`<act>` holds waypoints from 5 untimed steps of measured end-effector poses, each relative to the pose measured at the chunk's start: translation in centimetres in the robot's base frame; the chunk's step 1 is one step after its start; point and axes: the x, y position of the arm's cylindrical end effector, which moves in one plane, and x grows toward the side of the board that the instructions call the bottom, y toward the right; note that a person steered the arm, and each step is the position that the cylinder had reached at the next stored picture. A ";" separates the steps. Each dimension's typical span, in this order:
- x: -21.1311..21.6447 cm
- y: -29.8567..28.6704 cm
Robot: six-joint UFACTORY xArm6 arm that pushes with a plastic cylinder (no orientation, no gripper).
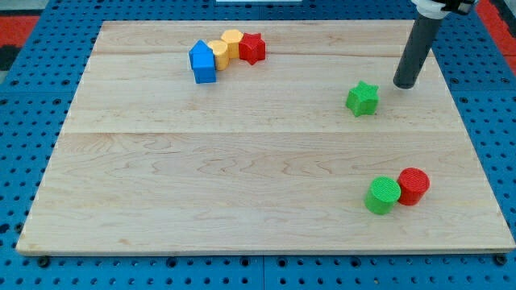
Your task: Move the green star towards the center of the board
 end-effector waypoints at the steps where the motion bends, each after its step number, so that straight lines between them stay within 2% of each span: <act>1: -1.1 0.0; 4: -6.6 0.0; 5: -6.1 -1.4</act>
